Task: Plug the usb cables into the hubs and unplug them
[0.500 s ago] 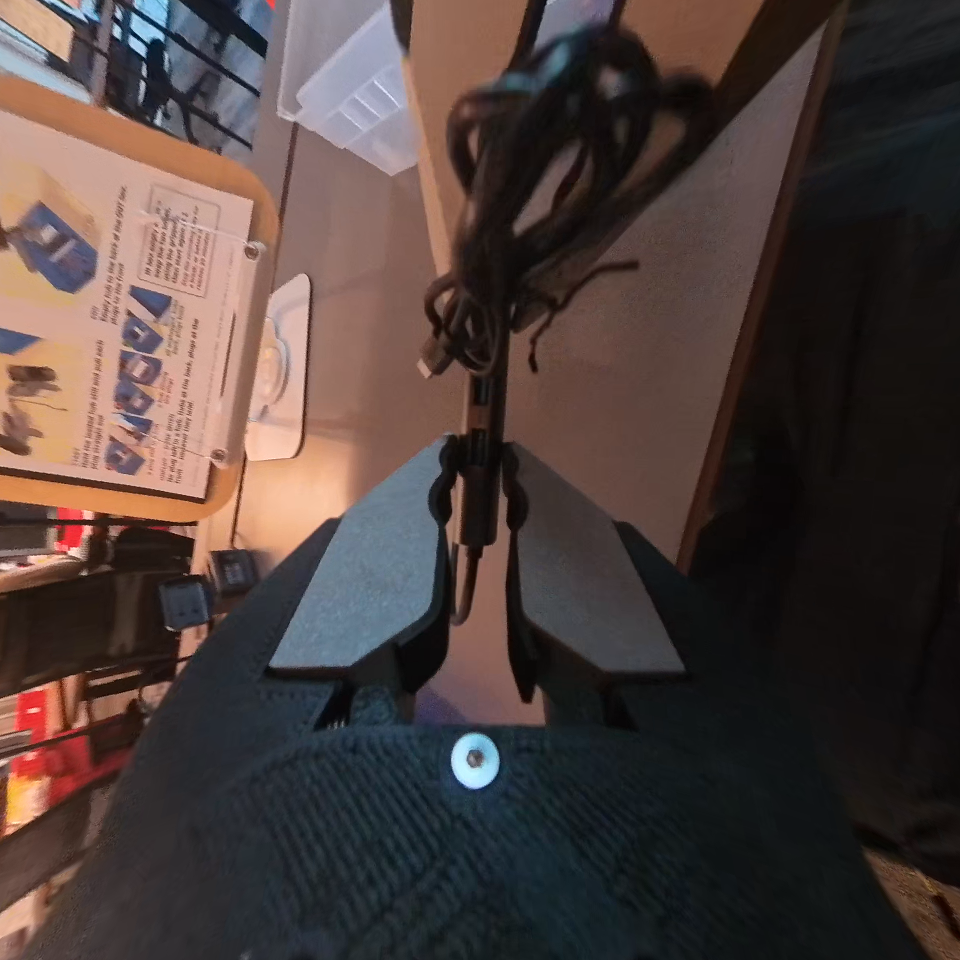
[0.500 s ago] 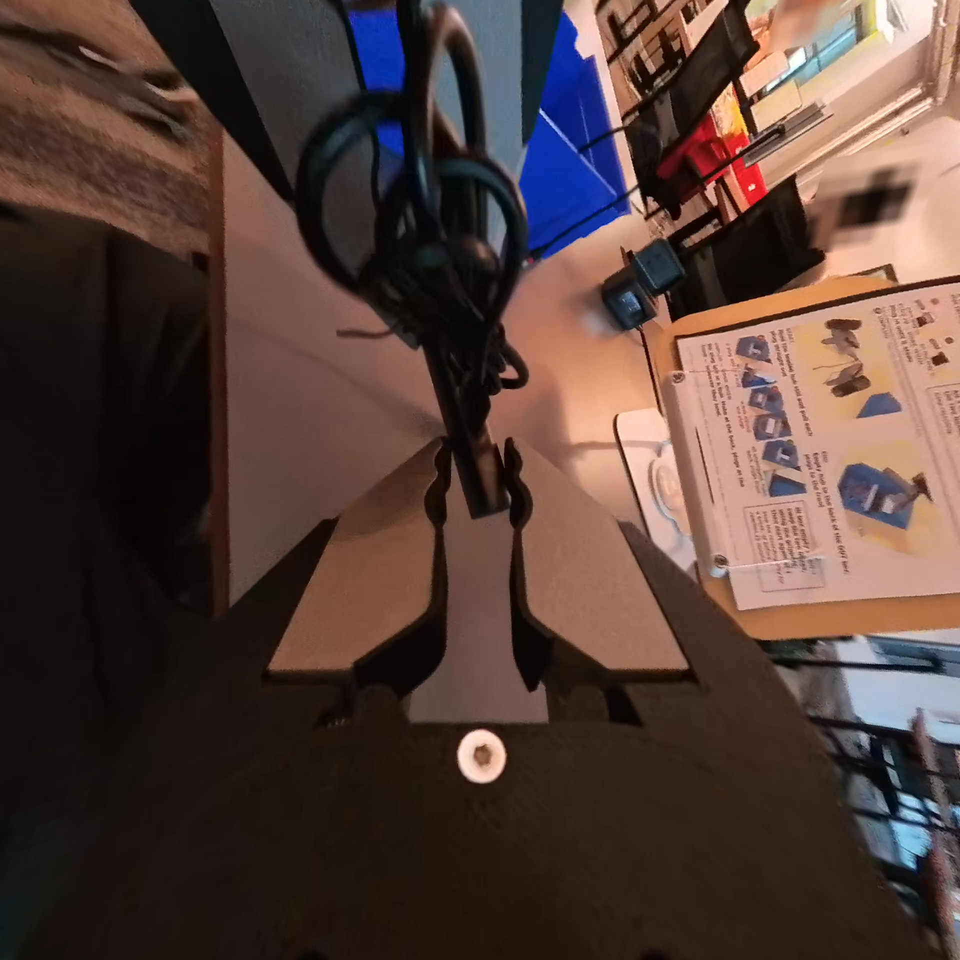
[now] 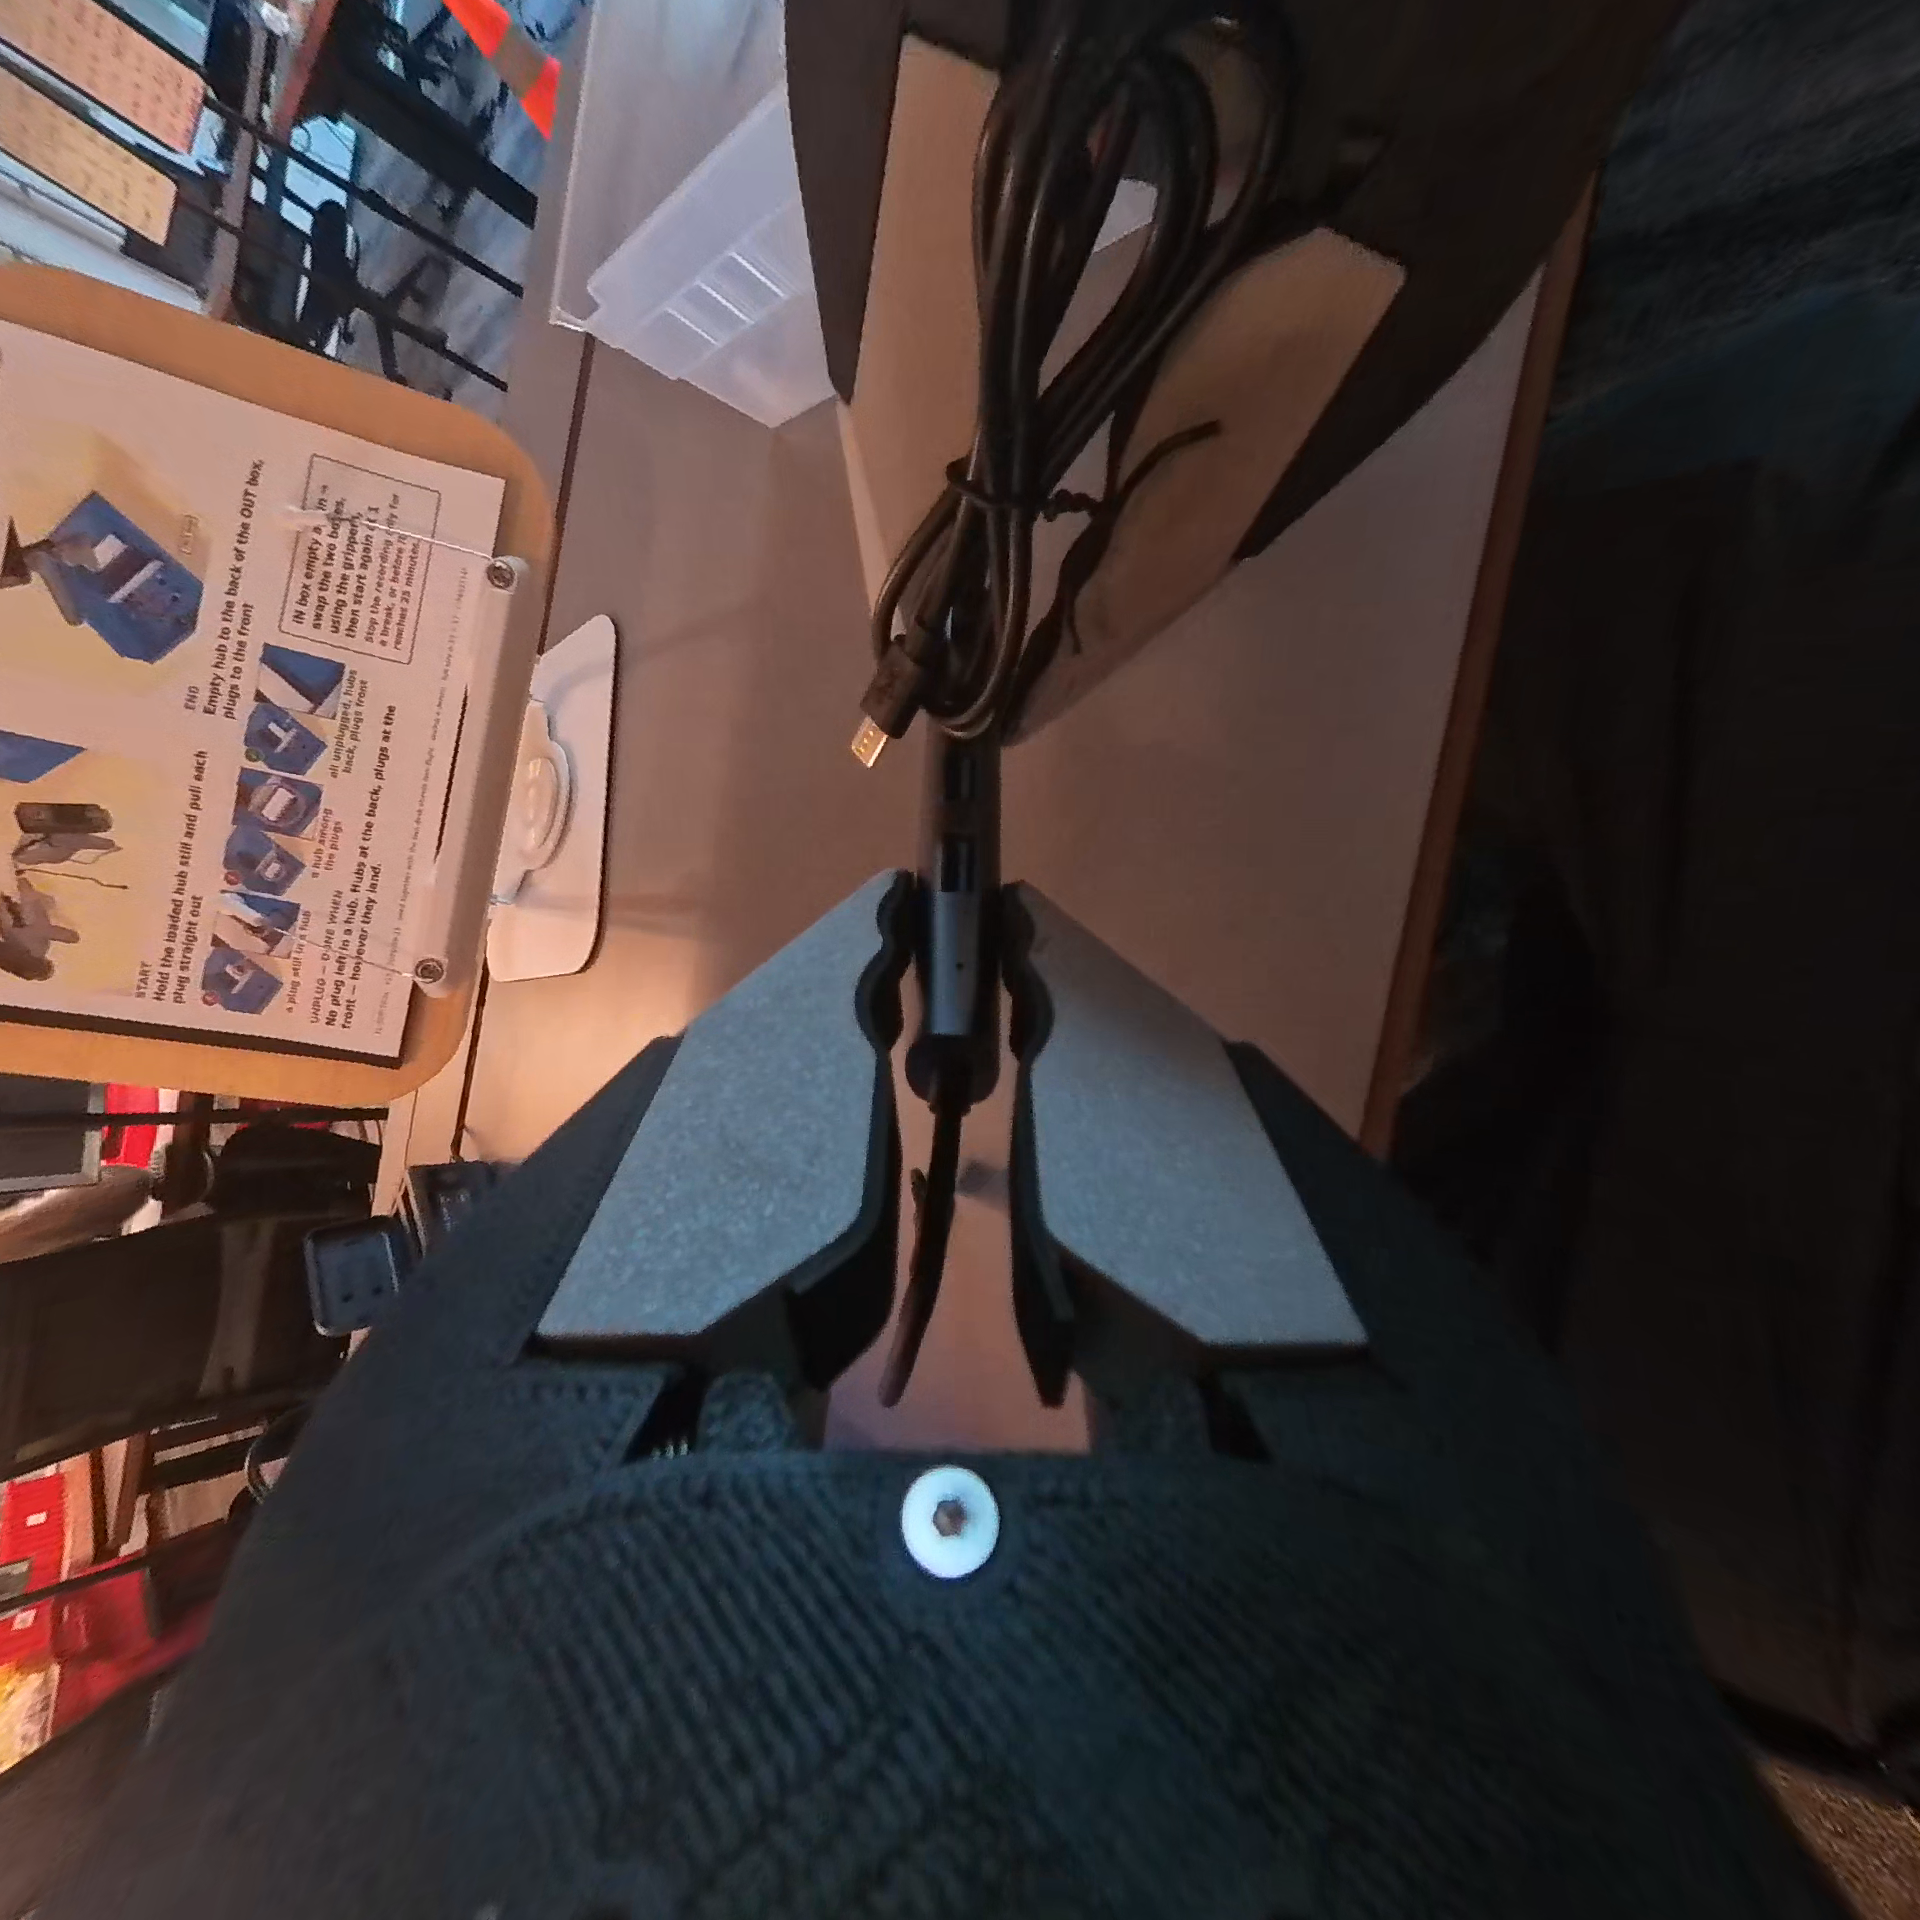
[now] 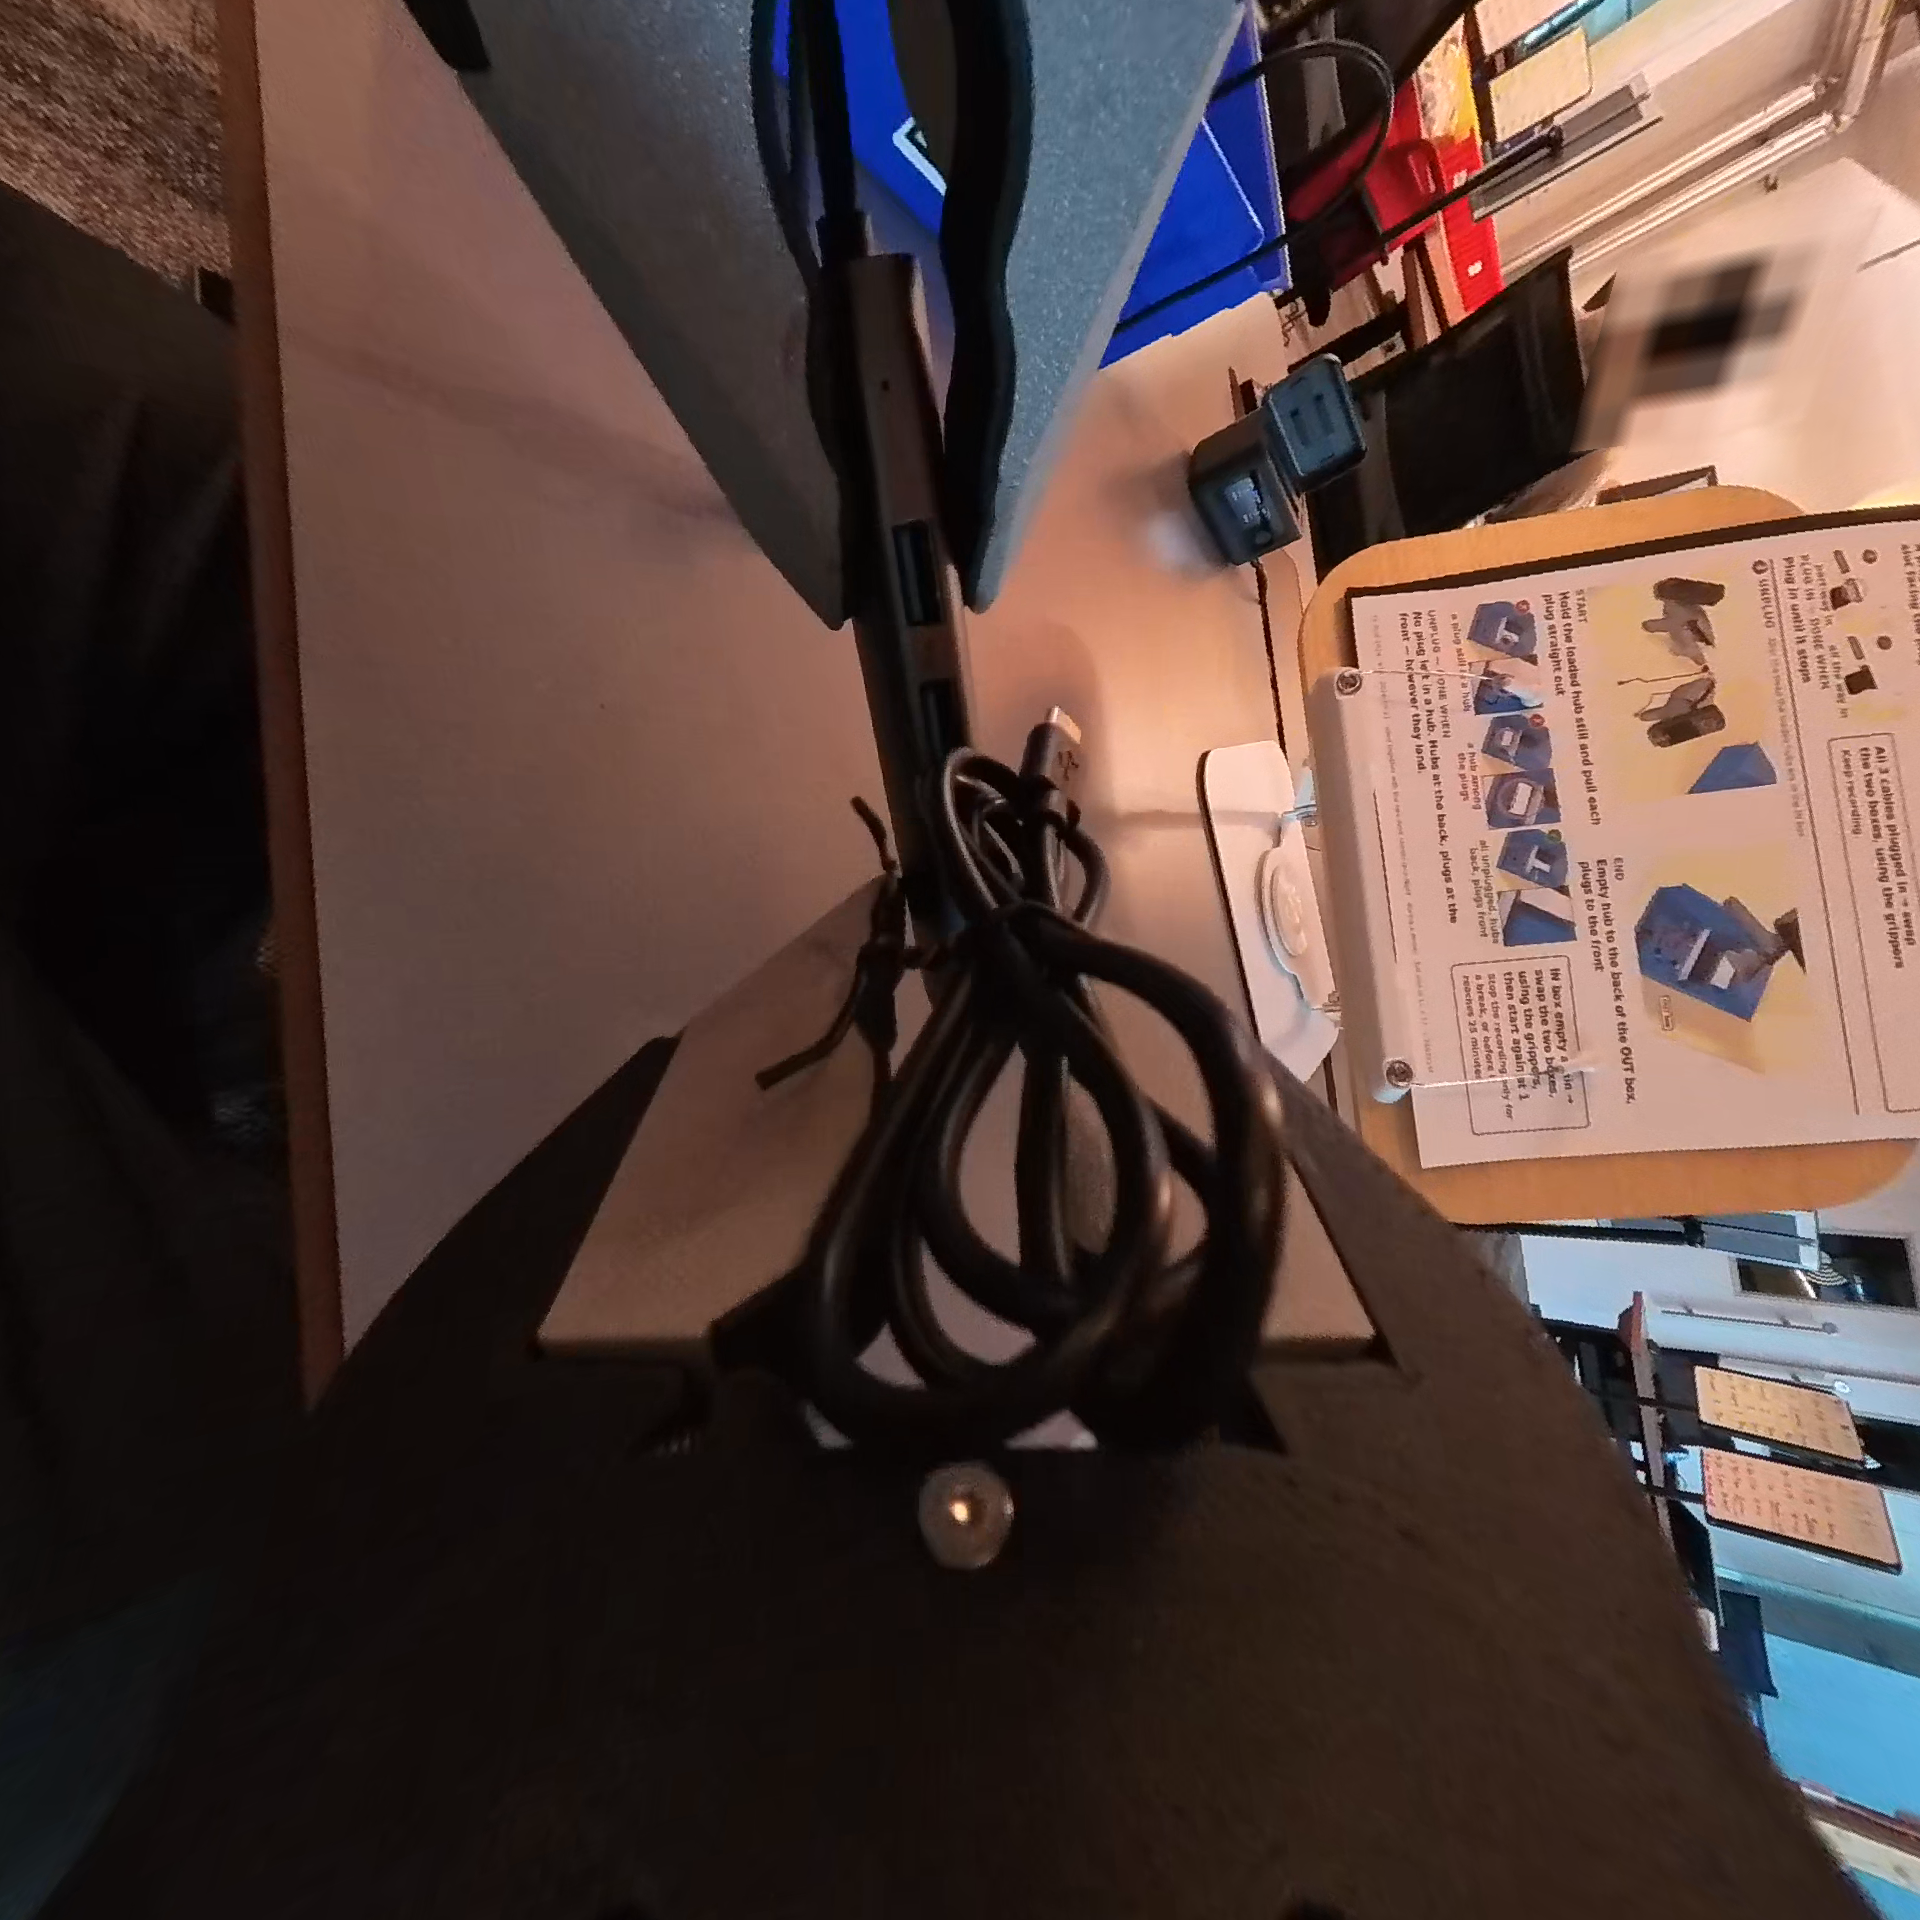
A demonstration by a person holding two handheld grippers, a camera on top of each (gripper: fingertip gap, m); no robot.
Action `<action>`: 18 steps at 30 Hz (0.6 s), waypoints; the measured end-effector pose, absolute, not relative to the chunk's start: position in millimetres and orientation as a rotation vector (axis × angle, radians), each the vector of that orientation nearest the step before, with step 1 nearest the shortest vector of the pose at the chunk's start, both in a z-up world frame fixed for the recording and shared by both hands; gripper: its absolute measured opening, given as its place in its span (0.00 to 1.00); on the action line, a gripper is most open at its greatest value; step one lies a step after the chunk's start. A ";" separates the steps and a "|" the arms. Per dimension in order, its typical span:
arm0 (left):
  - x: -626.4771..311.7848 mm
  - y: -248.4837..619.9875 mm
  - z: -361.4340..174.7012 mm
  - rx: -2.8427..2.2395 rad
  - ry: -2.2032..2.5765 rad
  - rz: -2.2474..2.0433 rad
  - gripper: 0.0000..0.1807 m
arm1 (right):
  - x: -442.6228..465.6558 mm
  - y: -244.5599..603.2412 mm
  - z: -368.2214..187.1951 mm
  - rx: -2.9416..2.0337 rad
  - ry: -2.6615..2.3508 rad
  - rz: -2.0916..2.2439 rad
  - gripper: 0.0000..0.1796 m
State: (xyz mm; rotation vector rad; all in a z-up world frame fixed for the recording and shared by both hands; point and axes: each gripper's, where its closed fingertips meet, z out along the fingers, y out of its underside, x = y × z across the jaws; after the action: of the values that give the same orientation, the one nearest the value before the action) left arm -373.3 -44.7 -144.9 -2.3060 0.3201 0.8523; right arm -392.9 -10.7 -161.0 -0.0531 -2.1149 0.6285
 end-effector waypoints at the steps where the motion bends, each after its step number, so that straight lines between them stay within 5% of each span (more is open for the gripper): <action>1: -373.6 -44.7 -144.9 -2.305 0.318 0.852 0.07 | -392.9 -10.6 -160.6 -0.053 -2.113 0.630 0.10; 18: -387.4 -48.9 -156.1 -2.321 0.239 0.802 0.09 | -390.4 -13.4 -163.5 -0.017 -2.123 0.640 0.08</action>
State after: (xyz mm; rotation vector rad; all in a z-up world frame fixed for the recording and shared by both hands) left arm -387.4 -48.9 -156.1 -2.3207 0.2388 0.8018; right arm -390.4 -13.4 -163.5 -0.0171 -2.1225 0.6402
